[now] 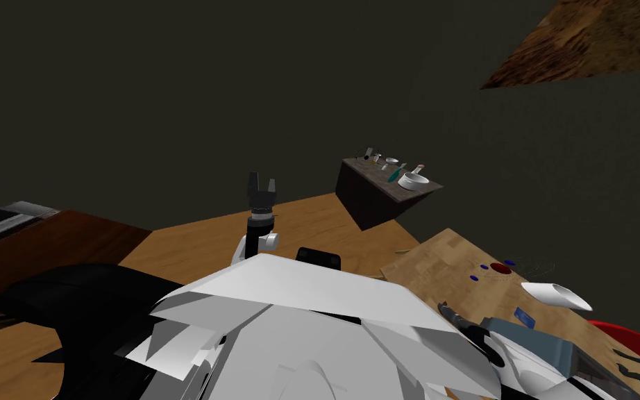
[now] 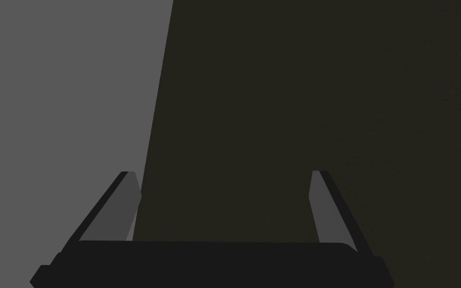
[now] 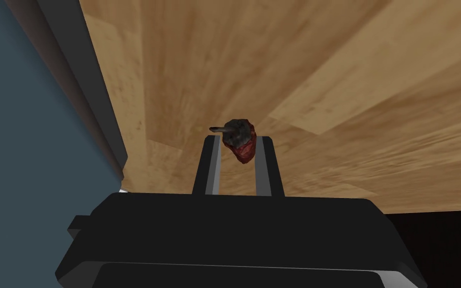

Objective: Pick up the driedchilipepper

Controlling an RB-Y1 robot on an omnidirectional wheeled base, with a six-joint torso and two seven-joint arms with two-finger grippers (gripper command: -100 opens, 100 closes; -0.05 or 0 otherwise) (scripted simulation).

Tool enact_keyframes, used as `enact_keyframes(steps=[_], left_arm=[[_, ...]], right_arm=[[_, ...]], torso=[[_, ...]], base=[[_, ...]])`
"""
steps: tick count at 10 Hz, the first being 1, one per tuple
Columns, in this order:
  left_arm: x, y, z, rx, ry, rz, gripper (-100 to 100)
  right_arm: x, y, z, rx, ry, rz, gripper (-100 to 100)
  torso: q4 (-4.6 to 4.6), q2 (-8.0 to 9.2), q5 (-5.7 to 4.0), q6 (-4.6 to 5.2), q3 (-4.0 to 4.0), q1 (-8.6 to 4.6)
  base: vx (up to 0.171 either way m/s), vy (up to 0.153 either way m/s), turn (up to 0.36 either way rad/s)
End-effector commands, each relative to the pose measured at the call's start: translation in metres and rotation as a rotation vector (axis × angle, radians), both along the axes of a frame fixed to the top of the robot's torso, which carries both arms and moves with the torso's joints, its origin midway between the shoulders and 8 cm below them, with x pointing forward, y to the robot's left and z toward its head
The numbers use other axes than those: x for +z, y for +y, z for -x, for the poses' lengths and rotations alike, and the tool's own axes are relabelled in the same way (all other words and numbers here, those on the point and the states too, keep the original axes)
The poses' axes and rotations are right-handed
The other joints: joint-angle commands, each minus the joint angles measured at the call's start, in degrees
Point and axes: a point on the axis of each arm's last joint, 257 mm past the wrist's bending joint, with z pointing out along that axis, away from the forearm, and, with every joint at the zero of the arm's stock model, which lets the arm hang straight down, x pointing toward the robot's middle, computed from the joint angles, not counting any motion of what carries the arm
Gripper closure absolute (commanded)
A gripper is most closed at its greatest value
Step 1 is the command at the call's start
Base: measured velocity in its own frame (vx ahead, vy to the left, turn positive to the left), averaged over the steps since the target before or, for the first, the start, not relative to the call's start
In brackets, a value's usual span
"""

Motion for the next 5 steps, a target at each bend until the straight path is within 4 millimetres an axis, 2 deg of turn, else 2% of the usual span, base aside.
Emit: enact_keyframes(steps=[1,5], left_arm=[[0.0,0.0,0.0,0.0,0.0,0.0,0],[0.0,0.0,0.0,0.0,0.0,0.0,0]], right_arm=[[0.0008,0.0015,0.0008,0.032,0.008,0.0,100],[0.004,0.0049,0.0065,0.082,0.001,-0.008,100]], torso=[[0.0,0.0,0.0,0.0,0.0,0.0],[0.0,-0.04,-0.01,-0.04,-0.02,0.03]], base=[[0.121,-0.003,-0.118],[0.125,0.008,-0.156]])
